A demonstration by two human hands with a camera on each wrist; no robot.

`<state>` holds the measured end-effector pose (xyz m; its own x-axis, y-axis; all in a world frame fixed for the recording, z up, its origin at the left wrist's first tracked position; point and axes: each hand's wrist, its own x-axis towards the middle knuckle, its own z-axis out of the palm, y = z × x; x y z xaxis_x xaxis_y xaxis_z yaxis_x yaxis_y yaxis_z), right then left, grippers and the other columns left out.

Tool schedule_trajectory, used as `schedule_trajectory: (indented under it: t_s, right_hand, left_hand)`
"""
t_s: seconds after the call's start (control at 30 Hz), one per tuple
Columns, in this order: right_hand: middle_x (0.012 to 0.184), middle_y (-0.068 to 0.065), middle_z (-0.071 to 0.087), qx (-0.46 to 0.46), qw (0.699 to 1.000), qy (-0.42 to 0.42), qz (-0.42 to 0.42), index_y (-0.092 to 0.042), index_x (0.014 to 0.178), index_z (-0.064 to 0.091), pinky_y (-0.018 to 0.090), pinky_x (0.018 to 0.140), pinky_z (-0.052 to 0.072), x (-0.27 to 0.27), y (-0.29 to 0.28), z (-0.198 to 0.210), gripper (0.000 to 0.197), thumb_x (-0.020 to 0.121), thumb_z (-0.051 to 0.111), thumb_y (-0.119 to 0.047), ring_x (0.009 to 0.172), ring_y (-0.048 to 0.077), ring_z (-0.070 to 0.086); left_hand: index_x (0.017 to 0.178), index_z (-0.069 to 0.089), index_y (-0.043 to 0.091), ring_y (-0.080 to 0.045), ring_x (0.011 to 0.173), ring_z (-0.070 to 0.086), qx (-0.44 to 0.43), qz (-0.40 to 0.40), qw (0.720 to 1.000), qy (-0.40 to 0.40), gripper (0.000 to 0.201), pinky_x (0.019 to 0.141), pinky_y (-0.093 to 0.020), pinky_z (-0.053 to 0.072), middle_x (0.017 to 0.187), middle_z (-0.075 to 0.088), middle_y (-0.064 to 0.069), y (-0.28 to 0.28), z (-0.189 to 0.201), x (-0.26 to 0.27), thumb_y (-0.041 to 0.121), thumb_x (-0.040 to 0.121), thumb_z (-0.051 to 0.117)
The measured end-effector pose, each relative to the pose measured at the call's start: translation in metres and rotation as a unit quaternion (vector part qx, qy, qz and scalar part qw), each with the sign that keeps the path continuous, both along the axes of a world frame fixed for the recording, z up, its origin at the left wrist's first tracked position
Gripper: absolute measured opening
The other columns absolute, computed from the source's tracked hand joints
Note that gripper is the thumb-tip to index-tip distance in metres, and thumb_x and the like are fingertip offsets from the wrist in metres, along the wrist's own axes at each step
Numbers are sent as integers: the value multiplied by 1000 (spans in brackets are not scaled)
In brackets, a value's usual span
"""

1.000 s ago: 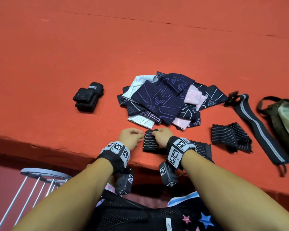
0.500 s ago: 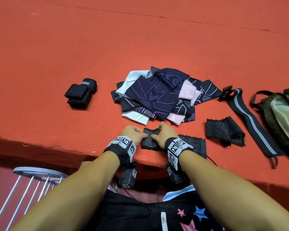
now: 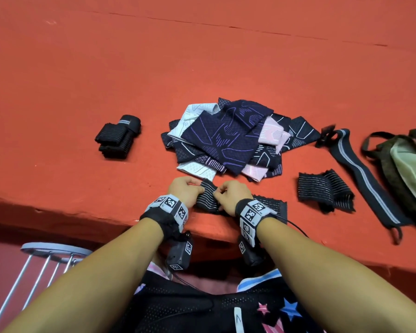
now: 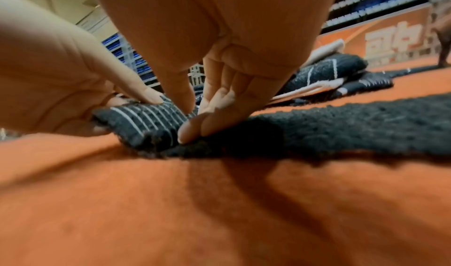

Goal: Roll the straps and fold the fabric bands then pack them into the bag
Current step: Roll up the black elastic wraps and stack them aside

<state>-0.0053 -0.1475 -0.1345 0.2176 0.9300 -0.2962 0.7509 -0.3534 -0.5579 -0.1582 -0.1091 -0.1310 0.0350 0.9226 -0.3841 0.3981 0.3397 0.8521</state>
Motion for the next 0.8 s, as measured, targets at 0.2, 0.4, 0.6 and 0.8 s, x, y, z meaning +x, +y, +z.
schedule_trajectory:
  t_s: [0.2,0.4,0.6,0.8]
  right_hand:
    - [62,1,66,-27,997,67,13,-19,62,58,33,65,50,-10,6,15,57,98,41,-60,63,22,65]
    - [71,7,66,-33,985,167,-32,-13,74,67,48,80,58,6,5,15,52,91,53,-60,73,31,68]
    - [98,9,75,12,996,76,-53,-14,98,73,34,83,55,31,-4,4,19,94,60,-28,91,27,69]
    - [89,4,70,-1,998,-17,-53,-17,85,64,31,76,52,44,-8,-6,20,88,70,-36,87,26,67]
  left_hand:
    - [86,71,15,-25,69,66,-7,10,997,-73,11,70,-37,61,75,70,-16,1,4,-4,8,80,77]
    - [92,70,15,-15,68,62,-43,-64,990,-121,11,61,-23,52,73,66,-7,-10,11,17,5,87,71]
    - [89,70,18,-16,72,70,-38,-25,997,-56,11,55,-25,52,83,73,-7,-10,-2,29,6,88,69]
    - [83,69,23,-19,73,72,-36,-26,998,41,24,73,-37,61,74,74,0,-15,-13,36,29,69,88]
